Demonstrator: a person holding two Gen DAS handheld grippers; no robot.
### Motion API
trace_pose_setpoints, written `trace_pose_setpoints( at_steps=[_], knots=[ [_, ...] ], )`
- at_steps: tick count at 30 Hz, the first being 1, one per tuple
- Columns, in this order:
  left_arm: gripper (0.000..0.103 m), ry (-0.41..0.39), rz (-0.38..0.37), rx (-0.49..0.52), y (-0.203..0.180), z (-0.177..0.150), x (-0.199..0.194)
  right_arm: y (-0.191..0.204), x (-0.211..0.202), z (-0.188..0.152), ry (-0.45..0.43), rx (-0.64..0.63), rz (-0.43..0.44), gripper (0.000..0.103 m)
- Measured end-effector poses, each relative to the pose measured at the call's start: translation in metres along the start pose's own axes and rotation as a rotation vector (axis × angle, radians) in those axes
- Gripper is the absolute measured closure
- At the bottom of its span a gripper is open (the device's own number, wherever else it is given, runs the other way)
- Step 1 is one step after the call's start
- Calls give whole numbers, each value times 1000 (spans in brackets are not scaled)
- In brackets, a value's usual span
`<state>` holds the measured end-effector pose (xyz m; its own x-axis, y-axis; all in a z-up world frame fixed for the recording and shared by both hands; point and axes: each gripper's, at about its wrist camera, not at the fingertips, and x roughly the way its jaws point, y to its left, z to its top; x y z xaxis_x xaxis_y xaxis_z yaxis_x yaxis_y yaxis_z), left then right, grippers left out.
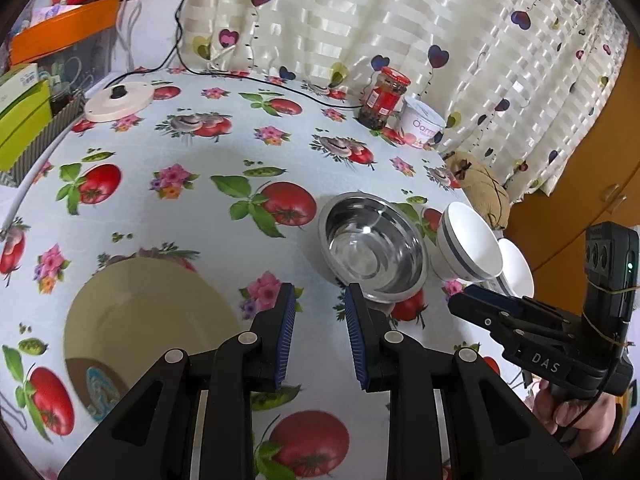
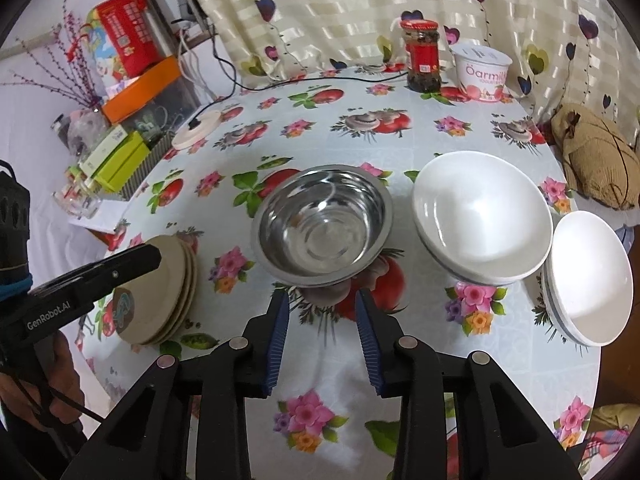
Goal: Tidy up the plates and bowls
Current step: 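Move the left tool toward the steel bowl's rim, then close the left tool on the steel bowl's rim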
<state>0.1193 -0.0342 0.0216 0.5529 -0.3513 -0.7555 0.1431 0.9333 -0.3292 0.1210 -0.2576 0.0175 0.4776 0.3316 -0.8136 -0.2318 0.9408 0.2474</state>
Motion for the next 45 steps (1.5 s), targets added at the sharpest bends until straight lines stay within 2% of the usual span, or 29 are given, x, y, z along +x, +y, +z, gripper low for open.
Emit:
trace_pose_setpoints(
  at_steps=[12, 19, 34, 45],
  knots=[
    [77, 60, -5, -17, -5, 23, 59, -29, 35, 20, 29, 64, -12, 71],
    [77, 85, 12, -30, -5, 33, 85, -38, 53, 33, 32, 74, -13, 79],
    [77, 115, 15, -27, -5, 33, 108, -30, 63, 29, 71, 91, -3, 79],
    [79, 132, 15, -10, -9, 30, 107, -37, 67, 33, 68, 124, -6, 82]
  ],
)
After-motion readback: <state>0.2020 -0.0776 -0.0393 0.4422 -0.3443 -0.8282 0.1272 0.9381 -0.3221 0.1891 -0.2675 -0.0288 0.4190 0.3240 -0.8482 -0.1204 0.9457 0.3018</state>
